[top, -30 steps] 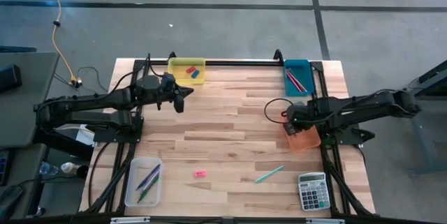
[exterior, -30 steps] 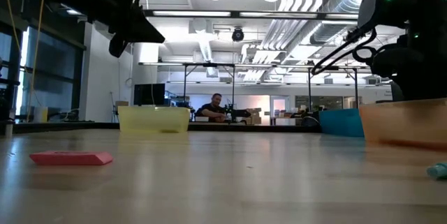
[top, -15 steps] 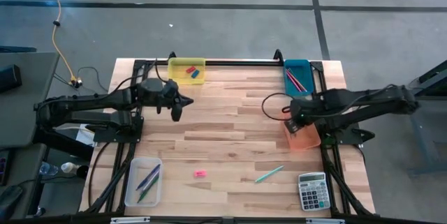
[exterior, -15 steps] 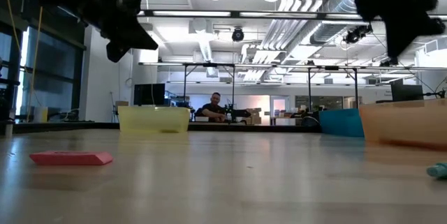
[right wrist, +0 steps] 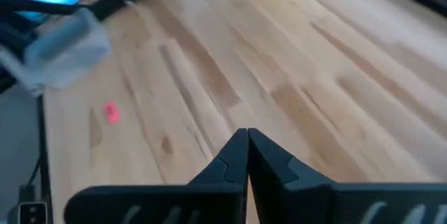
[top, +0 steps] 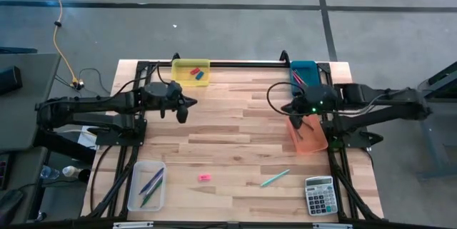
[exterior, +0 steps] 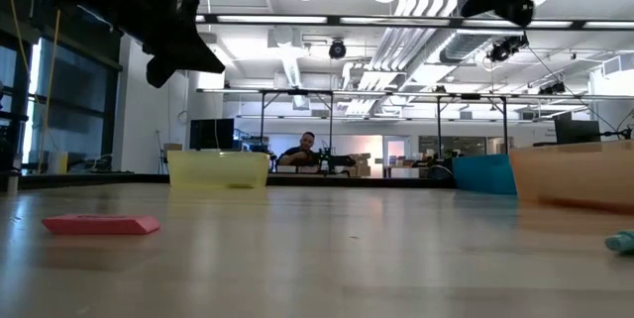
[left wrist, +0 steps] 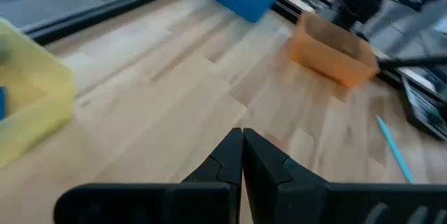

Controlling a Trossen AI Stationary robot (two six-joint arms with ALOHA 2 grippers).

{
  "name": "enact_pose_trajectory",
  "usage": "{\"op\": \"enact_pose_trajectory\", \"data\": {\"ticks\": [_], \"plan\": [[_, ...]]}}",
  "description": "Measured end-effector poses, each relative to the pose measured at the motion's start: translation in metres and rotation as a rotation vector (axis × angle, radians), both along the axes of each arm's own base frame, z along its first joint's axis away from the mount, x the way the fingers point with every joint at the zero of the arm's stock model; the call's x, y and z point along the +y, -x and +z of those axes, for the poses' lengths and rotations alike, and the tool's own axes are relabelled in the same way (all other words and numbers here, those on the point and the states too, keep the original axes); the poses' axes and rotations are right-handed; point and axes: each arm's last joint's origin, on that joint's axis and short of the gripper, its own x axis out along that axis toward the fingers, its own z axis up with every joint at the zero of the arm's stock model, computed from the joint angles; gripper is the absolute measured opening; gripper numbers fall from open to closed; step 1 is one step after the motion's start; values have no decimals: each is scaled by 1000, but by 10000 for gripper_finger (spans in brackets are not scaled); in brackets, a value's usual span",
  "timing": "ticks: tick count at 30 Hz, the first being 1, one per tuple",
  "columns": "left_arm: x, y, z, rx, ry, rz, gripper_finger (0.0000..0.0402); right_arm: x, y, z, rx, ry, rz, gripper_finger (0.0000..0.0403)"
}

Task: Sort crayons/erasers/pens/pencils in bins
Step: Put the light blue pen into the white bin

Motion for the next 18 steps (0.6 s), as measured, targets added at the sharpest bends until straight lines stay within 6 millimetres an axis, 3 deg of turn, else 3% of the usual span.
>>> {"op": "enact_pose_trajectory", "data": {"ticks": [7,12,18], "plan": [[-3,1,-3,32,-6,150,0,-28,-10,-16,-76,131,114,0],[-4,4,-7,20,93,292,0,-47,-9,-39,-89,109,100,0],[-3,4,4,-7,72,379,0,-56,-4,-53,-43,103,109,0]]}}
